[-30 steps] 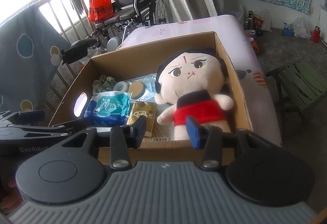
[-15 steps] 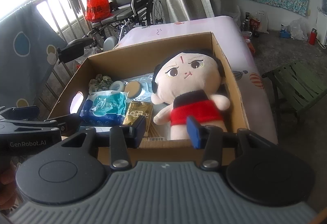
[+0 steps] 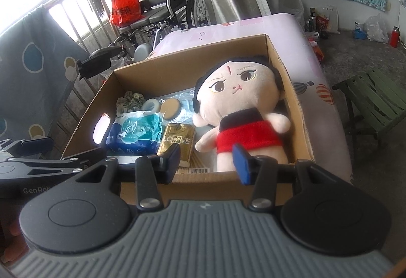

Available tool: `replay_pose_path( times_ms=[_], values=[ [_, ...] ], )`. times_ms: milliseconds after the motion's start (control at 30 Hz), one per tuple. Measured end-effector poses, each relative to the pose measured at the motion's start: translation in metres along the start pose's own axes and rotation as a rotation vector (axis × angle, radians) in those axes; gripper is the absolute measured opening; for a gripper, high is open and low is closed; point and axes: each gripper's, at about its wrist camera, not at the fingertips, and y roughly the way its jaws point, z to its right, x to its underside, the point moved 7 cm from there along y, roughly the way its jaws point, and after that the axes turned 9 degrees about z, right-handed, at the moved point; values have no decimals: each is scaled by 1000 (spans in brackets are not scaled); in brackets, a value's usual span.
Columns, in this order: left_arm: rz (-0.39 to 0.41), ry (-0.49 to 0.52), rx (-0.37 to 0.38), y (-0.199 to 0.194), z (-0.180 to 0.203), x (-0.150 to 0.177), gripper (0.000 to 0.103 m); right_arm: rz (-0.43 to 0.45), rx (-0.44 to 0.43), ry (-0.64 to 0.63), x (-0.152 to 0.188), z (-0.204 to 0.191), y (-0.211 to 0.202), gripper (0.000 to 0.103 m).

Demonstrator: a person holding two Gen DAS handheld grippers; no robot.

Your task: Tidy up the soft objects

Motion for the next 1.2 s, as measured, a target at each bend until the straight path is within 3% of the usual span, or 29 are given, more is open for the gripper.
replay_pose_path(
  times_ms=[333,633,767,1200],
  values=[
    [-13,-17,43,4,-3,4,103,10,19,-12,0,-5,-1,46],
    [-3,-36,43,1,-6,1,103,14,11,12,3,1,-2,46],
    [-8,-7,2,4,-4,2,103,3,7,17,5,3,0,46],
    [-14,-23,22,4,-3,3,103,7,9,11,5,0,-2,46]
  ],
)
